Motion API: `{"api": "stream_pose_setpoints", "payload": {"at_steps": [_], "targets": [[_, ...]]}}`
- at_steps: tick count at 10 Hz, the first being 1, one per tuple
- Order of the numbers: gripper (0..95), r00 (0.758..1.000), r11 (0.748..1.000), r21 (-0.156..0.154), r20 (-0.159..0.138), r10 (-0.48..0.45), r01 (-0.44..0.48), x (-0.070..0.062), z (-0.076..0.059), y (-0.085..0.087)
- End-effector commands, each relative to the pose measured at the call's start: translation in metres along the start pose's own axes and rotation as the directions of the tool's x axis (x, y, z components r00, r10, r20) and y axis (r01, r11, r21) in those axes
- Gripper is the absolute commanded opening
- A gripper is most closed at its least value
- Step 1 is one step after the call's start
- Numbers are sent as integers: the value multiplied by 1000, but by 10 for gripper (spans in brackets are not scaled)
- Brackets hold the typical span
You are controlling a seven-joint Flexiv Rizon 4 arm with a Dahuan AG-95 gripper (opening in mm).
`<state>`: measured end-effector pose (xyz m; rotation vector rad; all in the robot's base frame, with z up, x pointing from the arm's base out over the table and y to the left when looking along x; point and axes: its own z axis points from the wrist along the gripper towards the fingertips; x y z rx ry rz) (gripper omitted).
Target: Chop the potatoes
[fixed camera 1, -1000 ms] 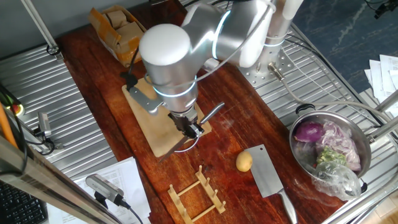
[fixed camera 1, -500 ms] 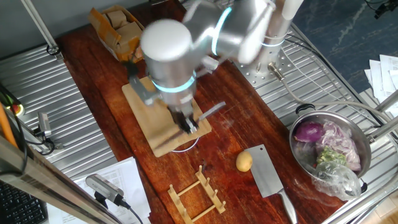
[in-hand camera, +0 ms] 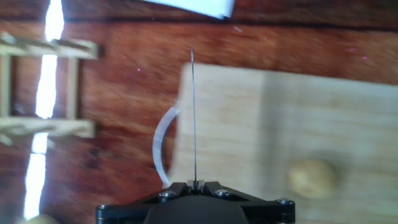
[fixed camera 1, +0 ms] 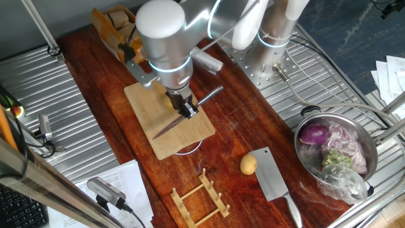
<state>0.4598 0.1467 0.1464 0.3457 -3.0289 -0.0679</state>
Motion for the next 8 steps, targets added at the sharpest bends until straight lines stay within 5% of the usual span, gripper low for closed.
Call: {"api": "stream_pose_setpoints", "payload": {"at_steps": [1,3,4,6,8], "targets": [[0,997,997,10,30,74,-75,3,-1,0],[0,998,998,18,22,57,-57,6,0,-12],[0,1000,1000,17,17,12,-13,17,2,-47],[0,1000,1000,17,16,-18,18,32,7,-78],[0,999,999,14,16,-34,34,40,4,-89]]}}
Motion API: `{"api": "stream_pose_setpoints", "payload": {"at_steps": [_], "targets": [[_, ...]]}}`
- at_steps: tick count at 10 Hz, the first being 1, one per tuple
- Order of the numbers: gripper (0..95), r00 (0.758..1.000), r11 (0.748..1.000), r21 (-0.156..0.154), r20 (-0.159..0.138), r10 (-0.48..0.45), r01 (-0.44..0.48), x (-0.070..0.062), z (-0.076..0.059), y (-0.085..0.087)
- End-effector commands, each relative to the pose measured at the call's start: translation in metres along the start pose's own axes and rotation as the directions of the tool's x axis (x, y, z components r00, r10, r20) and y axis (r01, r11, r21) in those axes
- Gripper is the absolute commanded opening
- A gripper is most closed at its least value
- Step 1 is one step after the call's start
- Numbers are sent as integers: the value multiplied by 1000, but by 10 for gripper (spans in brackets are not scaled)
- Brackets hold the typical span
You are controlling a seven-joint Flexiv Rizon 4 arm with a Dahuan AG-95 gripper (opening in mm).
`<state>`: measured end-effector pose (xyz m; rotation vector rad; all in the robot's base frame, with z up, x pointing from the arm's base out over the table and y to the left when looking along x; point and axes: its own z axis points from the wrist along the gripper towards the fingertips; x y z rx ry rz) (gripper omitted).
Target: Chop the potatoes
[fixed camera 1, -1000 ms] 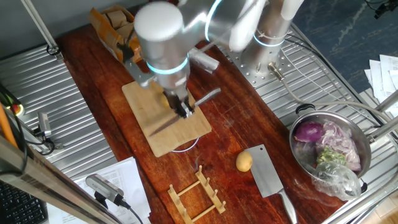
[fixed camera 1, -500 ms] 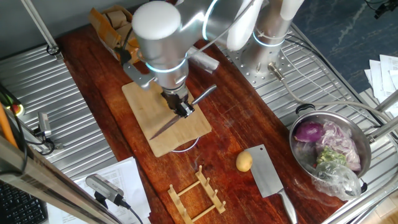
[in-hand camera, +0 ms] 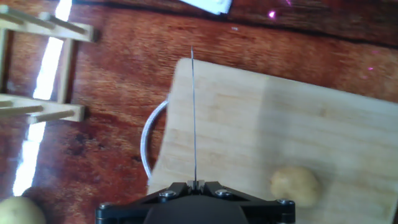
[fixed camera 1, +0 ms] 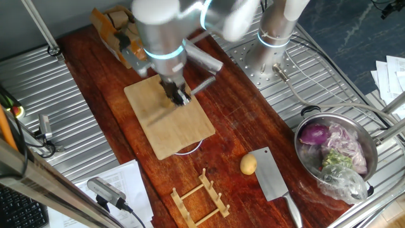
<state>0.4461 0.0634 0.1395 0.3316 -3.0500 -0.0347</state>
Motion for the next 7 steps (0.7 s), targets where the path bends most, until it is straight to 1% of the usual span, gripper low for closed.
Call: {"api": "stream_pose_setpoints", "payload": {"at_steps": [1,3,5,7], "targets": [[0,999,999,-14,13,-37,38,8,-1,-11],[0,1000,1000,-13,23,8,-8,8,-1,-11],[0,996,997,-12,30,80,-80,8,-1,-11],[0,994,995,-9,31,101,-101,8,-1,-11]]}}
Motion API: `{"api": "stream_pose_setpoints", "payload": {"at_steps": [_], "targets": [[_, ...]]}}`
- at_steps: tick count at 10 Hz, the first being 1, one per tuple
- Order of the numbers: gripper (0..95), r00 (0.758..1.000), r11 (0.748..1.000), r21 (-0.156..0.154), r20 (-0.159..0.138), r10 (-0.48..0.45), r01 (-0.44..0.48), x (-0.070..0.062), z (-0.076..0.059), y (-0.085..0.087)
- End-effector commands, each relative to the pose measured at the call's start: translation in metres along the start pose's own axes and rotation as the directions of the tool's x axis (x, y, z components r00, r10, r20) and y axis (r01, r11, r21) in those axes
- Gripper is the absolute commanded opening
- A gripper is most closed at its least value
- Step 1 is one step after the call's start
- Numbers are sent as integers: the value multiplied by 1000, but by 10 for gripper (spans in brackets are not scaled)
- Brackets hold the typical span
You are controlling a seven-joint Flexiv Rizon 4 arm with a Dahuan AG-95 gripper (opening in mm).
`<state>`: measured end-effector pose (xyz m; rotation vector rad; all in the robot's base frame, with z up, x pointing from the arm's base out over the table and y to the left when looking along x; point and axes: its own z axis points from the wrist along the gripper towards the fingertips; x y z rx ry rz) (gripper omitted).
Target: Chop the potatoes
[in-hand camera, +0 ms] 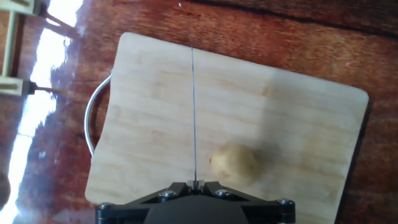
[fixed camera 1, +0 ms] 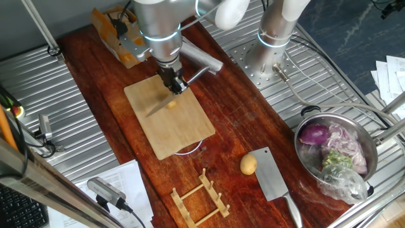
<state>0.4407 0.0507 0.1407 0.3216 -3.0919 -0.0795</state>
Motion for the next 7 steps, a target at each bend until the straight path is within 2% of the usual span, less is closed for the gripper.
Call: {"api": "stream_pose_setpoints", "payload": {"at_steps": [1,2,4,7], "targets": [[0,995,995,33,-25,93,-92,3,-1,-10],[0,996,996,33,-26,80,-79,9,-1,-26],[0,997,996,33,-20,81,-80,16,2,-45],[0,995,994,28,1,104,-104,16,2,-45]]}}
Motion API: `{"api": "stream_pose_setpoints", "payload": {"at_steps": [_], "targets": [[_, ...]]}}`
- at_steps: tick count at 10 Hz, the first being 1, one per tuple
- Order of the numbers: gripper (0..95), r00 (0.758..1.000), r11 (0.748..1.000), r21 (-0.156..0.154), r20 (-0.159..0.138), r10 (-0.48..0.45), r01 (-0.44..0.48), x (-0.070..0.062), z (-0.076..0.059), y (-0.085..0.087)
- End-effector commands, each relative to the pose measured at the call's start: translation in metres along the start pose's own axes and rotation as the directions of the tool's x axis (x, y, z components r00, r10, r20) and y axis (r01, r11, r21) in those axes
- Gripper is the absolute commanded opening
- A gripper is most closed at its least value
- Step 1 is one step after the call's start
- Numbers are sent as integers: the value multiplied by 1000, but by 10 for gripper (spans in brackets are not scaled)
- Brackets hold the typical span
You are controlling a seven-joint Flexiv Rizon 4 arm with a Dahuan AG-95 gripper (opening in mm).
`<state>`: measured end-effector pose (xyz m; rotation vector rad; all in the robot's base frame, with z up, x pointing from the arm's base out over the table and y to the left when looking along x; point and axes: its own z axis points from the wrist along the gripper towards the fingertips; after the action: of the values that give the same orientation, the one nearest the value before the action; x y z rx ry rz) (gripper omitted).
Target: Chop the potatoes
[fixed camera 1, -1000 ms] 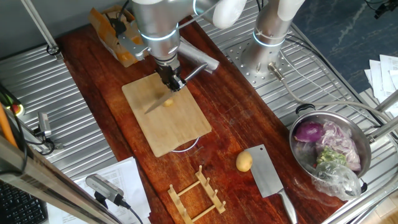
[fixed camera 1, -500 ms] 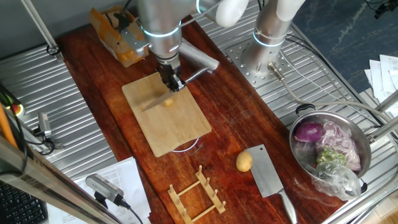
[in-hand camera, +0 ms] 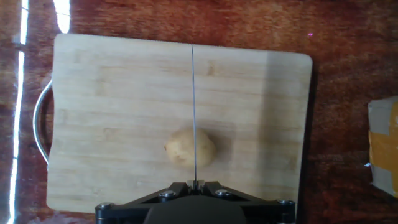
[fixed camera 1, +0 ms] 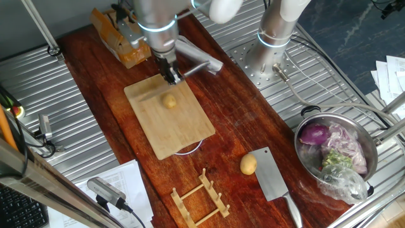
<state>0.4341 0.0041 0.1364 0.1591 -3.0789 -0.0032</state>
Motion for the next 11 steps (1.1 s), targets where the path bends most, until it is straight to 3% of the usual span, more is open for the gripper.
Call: {"api": "stream_pose_setpoints", "payload": {"at_steps": [1,2,5,11], "targets": [[0,999,1000,-18,32,0,0,0,0,-1],[0,999,1000,-18,37,-1,1,0,0,-1],[0,996,997,-23,46,71,-70,-30,5,-4],[0,993,993,-27,40,112,-111,-32,14,-4]]}}
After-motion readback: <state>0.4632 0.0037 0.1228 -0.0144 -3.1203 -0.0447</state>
